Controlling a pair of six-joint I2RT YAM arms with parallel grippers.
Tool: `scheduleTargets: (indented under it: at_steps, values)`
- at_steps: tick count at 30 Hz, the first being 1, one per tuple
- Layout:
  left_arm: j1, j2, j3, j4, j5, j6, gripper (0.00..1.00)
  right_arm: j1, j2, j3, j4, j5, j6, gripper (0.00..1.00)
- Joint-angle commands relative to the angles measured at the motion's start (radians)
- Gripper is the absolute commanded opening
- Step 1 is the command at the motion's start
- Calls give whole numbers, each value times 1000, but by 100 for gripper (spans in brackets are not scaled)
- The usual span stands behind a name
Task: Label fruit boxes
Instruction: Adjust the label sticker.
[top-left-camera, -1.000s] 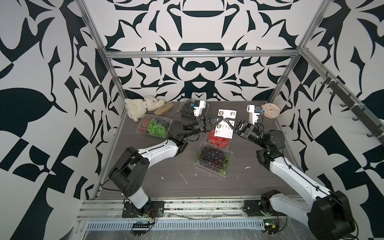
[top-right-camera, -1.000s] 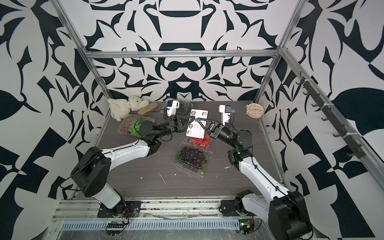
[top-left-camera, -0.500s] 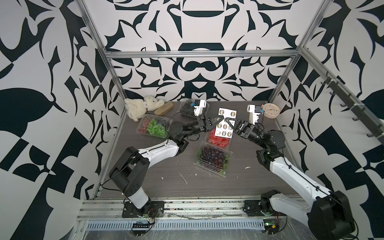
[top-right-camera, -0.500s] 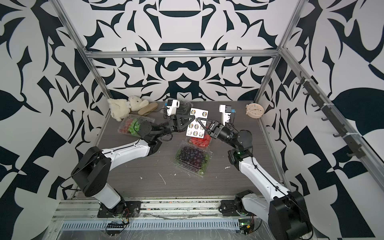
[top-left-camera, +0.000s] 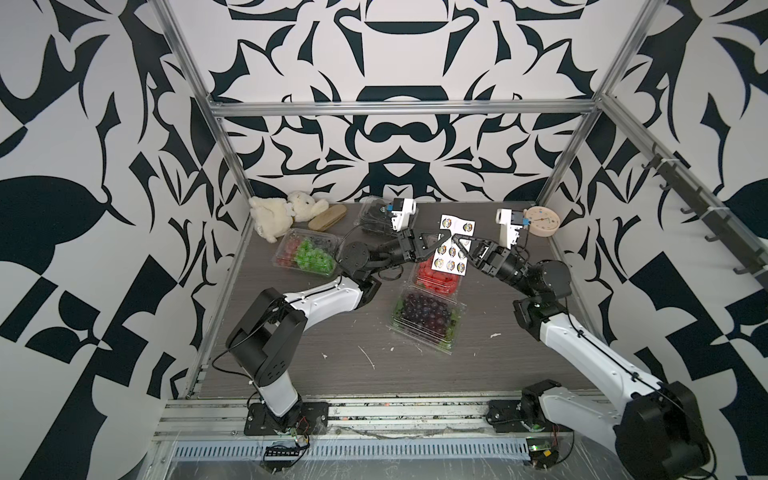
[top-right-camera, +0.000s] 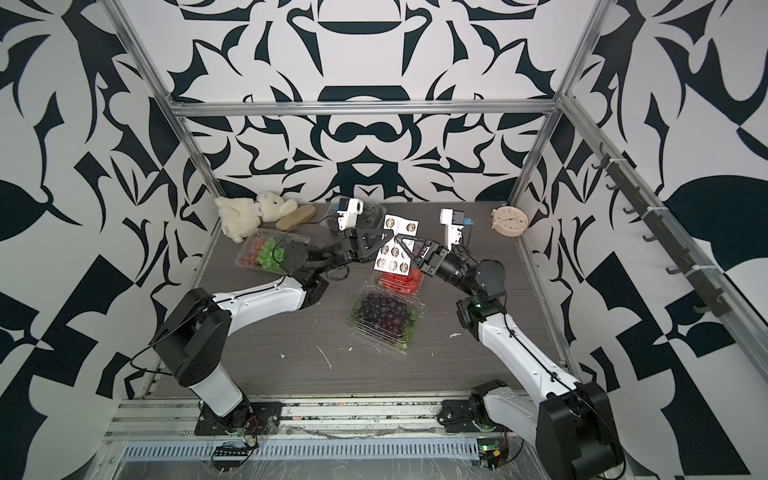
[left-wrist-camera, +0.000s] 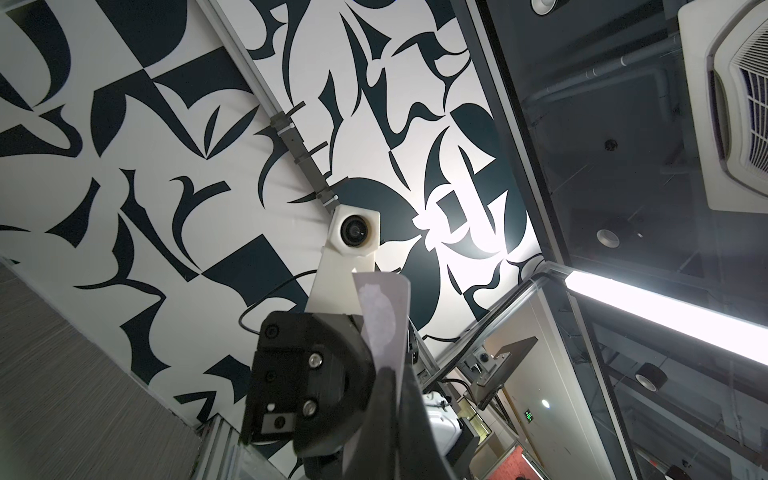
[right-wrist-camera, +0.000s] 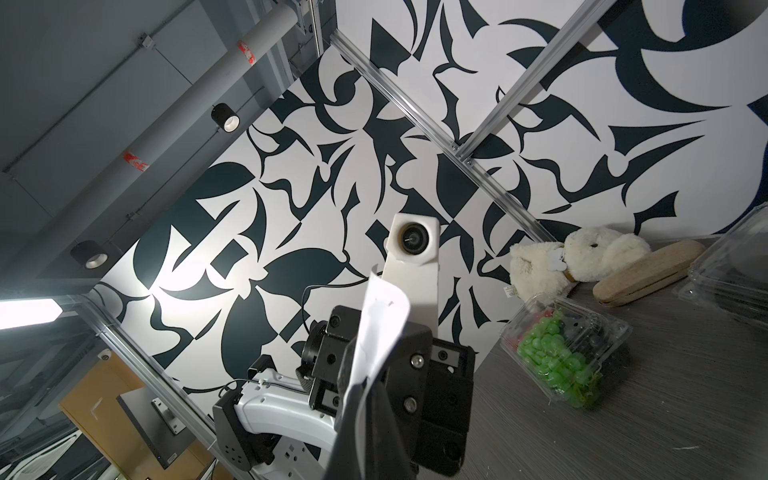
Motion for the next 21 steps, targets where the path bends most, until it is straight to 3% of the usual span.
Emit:
scheduleTargets:
  at_steps: [1, 21]
  values:
    - [-15, 22, 24, 12, 13, -2, 0, 11, -9, 29, 83, -44, 10, 0]
    - [-11, 21, 19, 18, 6, -6, 0, 12, 0, 20, 154, -42, 35, 0]
